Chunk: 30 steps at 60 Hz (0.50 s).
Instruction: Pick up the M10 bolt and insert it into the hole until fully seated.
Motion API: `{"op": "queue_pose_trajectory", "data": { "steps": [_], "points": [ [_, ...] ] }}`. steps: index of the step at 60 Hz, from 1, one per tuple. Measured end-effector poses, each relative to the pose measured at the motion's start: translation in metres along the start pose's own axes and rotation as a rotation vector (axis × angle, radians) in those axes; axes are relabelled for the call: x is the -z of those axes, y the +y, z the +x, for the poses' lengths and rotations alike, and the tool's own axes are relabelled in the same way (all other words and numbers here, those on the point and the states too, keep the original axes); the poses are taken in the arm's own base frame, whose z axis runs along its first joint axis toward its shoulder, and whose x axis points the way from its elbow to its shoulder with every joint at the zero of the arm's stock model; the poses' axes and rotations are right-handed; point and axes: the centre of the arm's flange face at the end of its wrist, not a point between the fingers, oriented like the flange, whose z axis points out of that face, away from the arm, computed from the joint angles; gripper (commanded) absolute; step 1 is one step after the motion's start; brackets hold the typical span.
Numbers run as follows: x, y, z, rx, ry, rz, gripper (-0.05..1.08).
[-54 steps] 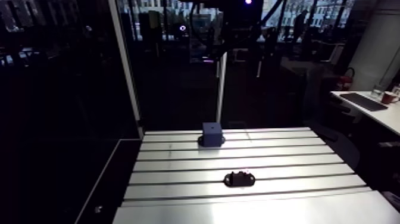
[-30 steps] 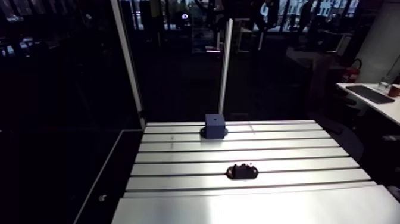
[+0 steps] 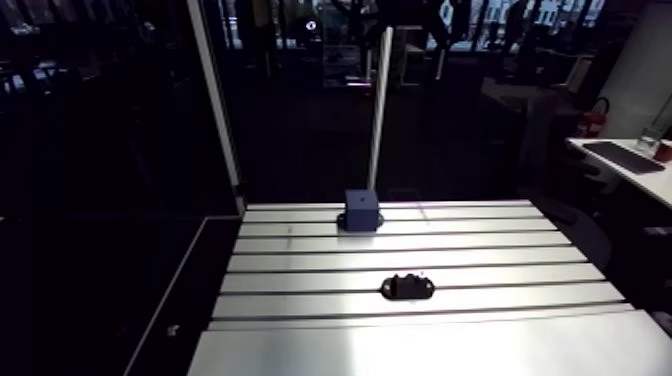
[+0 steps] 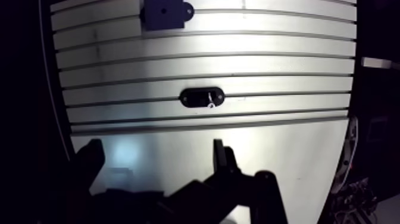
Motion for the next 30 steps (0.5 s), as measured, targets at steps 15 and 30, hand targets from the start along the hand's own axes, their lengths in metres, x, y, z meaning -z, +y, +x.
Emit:
{"op": "queue_pose_trajectory", "data": {
  "steps": [15, 30],
  "points": [
    [-0.008, 0.004, -0.007, -0.005, -0.014, -0.010, 0.01],
    [-0.035, 0.018, -0.016, -0.017, -0.008, -0.011, 0.01]
  ]
}}
